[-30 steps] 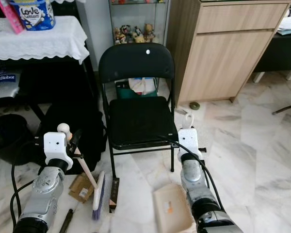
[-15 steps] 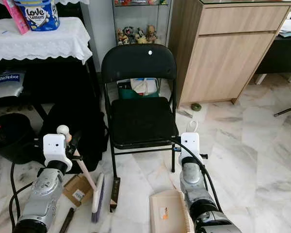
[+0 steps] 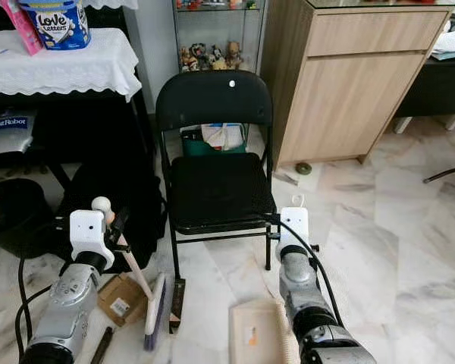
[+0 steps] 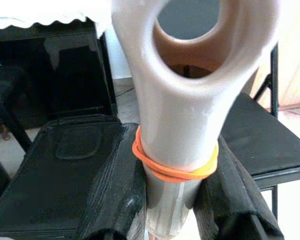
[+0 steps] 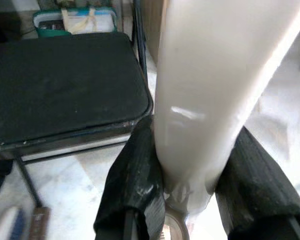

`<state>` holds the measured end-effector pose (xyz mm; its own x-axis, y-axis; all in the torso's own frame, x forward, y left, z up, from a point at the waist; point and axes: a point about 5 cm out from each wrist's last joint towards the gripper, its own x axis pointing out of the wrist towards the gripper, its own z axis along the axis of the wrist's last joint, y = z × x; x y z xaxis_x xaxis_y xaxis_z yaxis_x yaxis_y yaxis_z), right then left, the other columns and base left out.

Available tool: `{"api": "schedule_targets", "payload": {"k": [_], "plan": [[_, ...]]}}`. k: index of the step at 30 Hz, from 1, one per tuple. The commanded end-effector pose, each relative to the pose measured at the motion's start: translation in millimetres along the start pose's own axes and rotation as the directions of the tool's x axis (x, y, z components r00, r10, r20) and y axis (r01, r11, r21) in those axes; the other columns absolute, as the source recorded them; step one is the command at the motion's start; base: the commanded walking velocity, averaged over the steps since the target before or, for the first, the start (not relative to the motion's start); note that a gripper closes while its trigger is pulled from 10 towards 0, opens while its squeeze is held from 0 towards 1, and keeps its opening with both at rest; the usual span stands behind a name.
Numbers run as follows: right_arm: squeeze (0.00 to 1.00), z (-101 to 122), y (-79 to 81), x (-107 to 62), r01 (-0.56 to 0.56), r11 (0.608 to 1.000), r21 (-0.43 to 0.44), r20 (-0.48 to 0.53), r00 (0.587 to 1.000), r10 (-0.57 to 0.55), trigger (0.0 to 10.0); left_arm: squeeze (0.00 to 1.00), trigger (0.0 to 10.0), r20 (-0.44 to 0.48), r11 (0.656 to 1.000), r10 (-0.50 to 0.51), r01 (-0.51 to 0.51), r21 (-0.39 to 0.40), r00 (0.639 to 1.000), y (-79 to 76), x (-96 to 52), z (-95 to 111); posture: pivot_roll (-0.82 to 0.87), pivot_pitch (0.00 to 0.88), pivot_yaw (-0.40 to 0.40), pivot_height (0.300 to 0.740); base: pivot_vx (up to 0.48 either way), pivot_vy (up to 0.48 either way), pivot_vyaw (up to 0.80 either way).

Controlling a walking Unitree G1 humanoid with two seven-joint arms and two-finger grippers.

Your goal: Sweep floor

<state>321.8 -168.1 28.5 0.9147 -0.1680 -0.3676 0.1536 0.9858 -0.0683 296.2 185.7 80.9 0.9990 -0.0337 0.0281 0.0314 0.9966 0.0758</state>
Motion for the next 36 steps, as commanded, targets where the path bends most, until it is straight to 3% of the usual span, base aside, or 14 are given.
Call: {"api": "schedule_targets", "payload": {"k": [1,15,19,21,23,28,31,36], "plan": [[0.0,-35,18.8,-10.9,-0.085,0.989,0.12,-0.197,0.975,0.107,10.0,0.0,10.0,0.014,1.0,-0.005,0.005,-0.006,1.0,2.3,1.1,4,0.04,0.115,-0.018,0.74,0.0,0.0,0.0],[0.0,-35,32.3,-12.3,-0.221,0.945,0.24,-0.291,0.913,0.287,10.0,0.0,10.0,0.006,1.0,-0.01,0.01,-0.004,1.0,3.9,3.0,5,0.03,0.112,-0.02,0.74,0.0,0.0,0.0],[0.0,-22,24.4,-7.2,-0.177,0.969,0.174,-0.193,0.958,0.21,10.0,0.0,10.0,0.006,1.0,-0.009,0.009,-0.005,1.0,4.3,3.1,5,0.04,0.112,-0.021,0.74,0.0,0.0,0.0],[0.0,-9,19.6,-4.0,-0.157,0.985,0.064,-0.108,0.981,0.164,10.0,0.0,10.0,0.008,1.0,-0.008,0.008,-0.008,1.0,4.3,3.1,5,0.04,0.112,-0.021,0.74,0.0,0.0,0.0],[0.0,3,16.7,-2.1,-0.138,0.99,0.025,-0.033,0.99,0.138,10.0,0.0,10.0,0.012,1.0,-0.006,0.006,-0.016,1.0,4.5,3.4,6,0.04,0.112,-0.021,0.74,0.0,0.0,0.0],[0.0,20,8.8,-0.1,-0.083,0.996,0.025,0.079,0.994,0.081,10.0,0.0,10.0,0.02,1.0,-0.003,0.003,-0.025,1.0,4.7,3.9,7,0.03,0.111,-0.021,0.74,0.0,0.0,0.0],[0.0,34,5.7,-0.8,-0.063,0.997,-0.034,0.197,0.978,0.069,10.0,0.0,10.0,0.023,1.0,-0.003,0.003,-0.026,1.0,4.4,3.6,8,0.03,0.108,-0.023,0.74,0.0,0.0,0.0],[0.0,35,7.3,-1.5,-0.073,0.996,-0.051,0.213,0.974,0.083,10.0,0.0,10.0,0.025,1.0,-0.002,0.002,-0.026,1.0,5.1,3.0,7,0.03,0.106,-0.024,0.74,0.0,0.0,0.0]]}}
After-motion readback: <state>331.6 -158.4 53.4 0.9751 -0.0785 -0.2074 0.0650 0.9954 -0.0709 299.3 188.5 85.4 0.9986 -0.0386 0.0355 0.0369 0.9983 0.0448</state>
